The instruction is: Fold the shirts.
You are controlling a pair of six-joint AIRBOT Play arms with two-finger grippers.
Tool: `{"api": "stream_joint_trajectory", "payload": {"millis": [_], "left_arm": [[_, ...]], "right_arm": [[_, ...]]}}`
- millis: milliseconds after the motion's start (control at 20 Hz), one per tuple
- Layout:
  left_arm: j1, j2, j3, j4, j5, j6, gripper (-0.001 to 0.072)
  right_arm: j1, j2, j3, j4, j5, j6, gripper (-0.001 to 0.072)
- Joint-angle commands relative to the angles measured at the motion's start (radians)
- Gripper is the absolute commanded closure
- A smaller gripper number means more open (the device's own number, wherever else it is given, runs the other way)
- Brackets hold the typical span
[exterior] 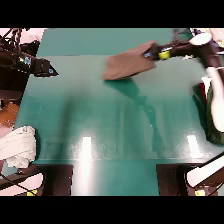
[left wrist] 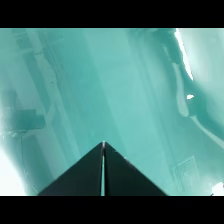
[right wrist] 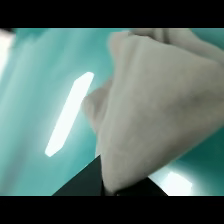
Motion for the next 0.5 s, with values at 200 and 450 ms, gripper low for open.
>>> {"api": "stream_joint_trajectory", "payload": {"millis": [200,450], "left_arm": [[0.000,0.001,0.001,0.000,-0.026,-0.054,0.0682],[0.000,0.001,-0.001,0.000,-0.081,-0.076,0.0683]], "right_arm": [[-0.402,0.131,0.002,-0.159,-0.049,0.002,0.0699],[-0.568,0.130,0.002,-0.159,-0.120,-0.006,0.0699]]}}
